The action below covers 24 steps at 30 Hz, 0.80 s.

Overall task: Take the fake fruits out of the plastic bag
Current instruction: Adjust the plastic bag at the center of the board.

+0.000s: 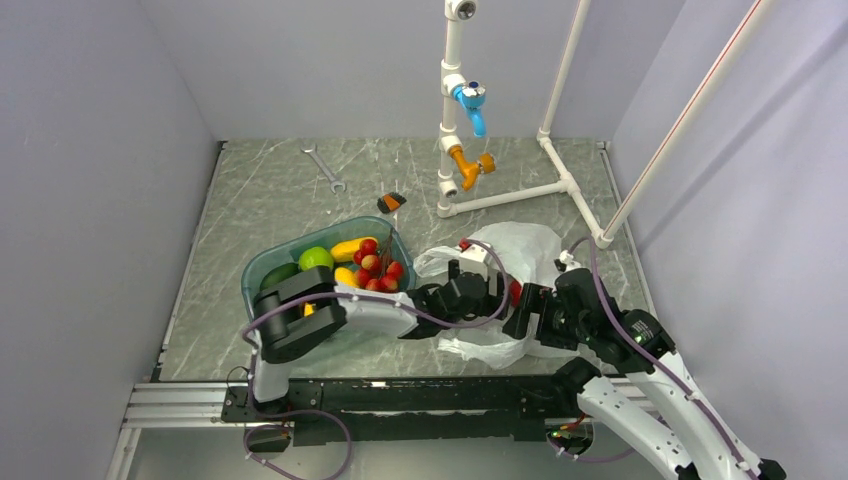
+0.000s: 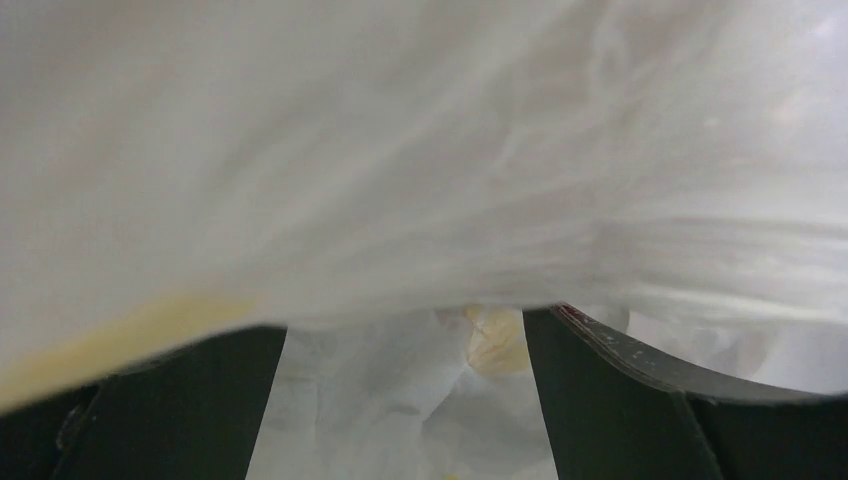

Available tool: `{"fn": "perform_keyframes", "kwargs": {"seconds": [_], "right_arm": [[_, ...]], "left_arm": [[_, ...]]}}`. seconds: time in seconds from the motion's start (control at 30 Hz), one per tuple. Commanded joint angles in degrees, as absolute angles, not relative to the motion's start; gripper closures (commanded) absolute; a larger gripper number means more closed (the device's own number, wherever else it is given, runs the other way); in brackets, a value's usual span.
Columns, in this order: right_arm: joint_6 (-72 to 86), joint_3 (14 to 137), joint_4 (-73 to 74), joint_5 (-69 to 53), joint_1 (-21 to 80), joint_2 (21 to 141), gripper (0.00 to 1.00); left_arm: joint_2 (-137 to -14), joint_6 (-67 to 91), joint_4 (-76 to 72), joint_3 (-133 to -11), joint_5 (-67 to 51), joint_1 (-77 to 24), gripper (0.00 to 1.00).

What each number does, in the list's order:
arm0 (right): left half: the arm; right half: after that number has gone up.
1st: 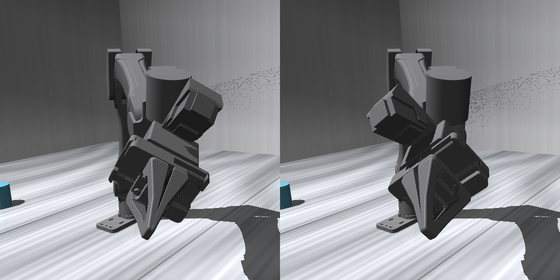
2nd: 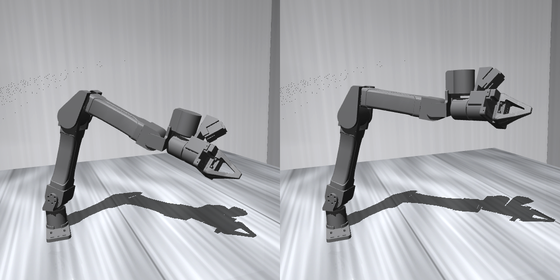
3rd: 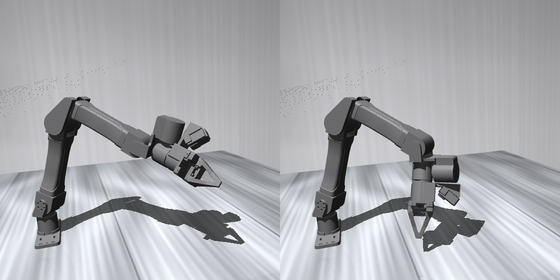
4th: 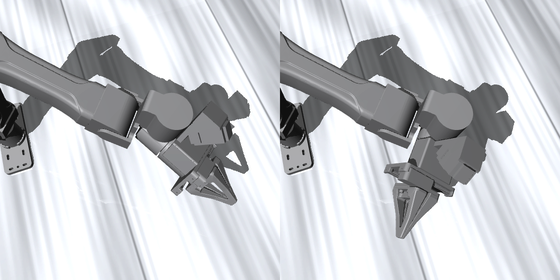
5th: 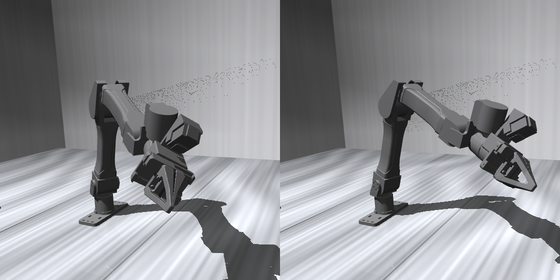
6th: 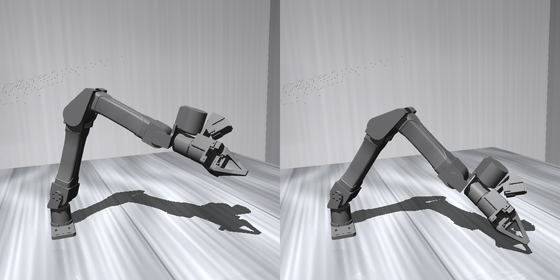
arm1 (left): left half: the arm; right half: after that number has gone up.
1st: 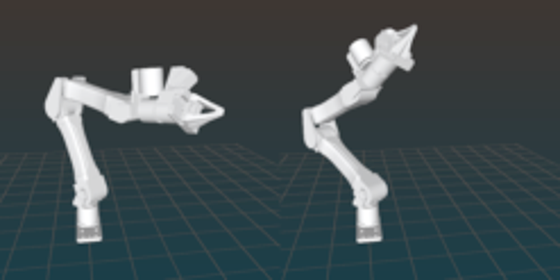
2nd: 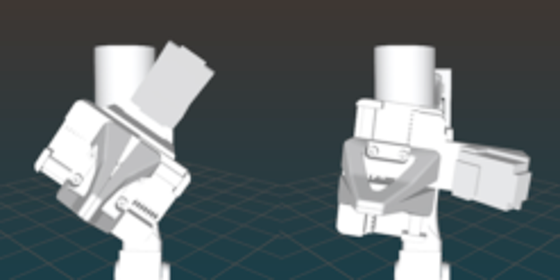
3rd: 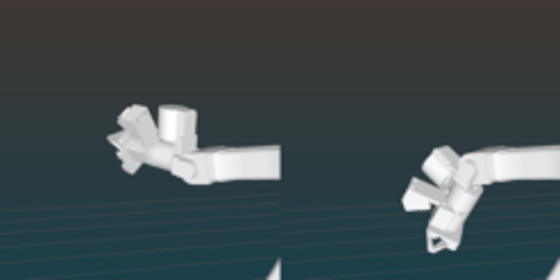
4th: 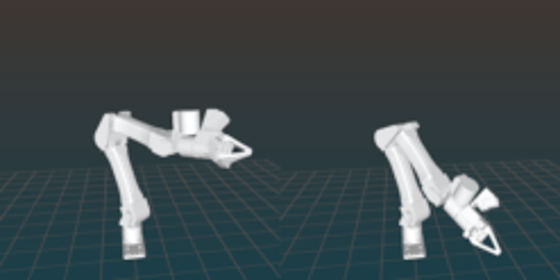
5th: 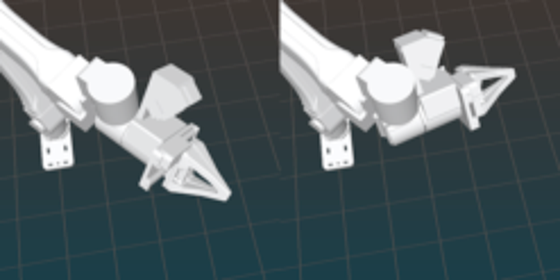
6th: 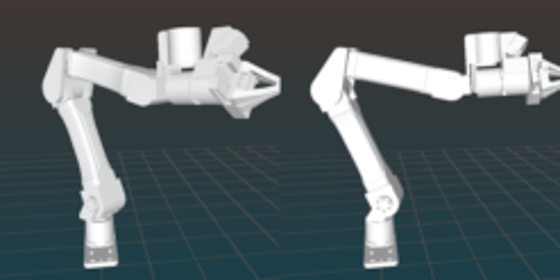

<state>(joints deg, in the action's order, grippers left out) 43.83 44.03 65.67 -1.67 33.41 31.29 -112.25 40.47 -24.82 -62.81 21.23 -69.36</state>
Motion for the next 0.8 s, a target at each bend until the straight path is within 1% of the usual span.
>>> {"fn": "perform_keyframes", "kwargs": {"seconds": [0.0, 0.1, 0.3, 0.37, 0.53, 0.6, 0.67, 0.77], "right_arm": [[40.6, 47.6, 66.0, -0.1, 33.5, 31.8, 0.08], [37.6, 51.0, 64.4, 2.4, 33.6, 34.4, 0.01], [28.9, 61.6, 62.0, 12.4, 33.6, 44.3, 0.01], [24.4, 63.3, 59.3, 12.6, 33.6, 46.5, 0.01], [16.0, 64.0, 55.2, 5.9, 33.7, 50.4, 0.01], [15.0, 62.4, 53.7, 6.6, 33.7, 50.9, 0.01], [15.6, 62.5, 54.6, 10.7, 33.8, 52.9, 0.01], [16.0, 62.8, 55.3, 11.9, 34.1, 54.2, 0.05]], "left_arm": [[-102.0, 37.9, -20.9, -59.6, 25.2, -69.6, 0.07], [-97.1, 35.6, -19.9, -56.6, 24.1, -69.6, 0.07], [-91.7, 38.2, -19.5, -53.4, 17.7, -69.6, 0.10], [-90.3, 39.1, -20.3, -52.3, 16.2, -69.6, 0.11], [-87.9, 40.4, -18.5, -51.6, 15.4, -69.7, 0.11], [-87.5, 41.2, -19.4, -50.6, 15.4, -69.8, 0.12], [-87.7, 42.2, -21.3, -49.5, 14.8, -69.9, 0.11], [-89.0, 44.4, -23.6, -48.9, 12.8, -70.3, 0.10]]}}
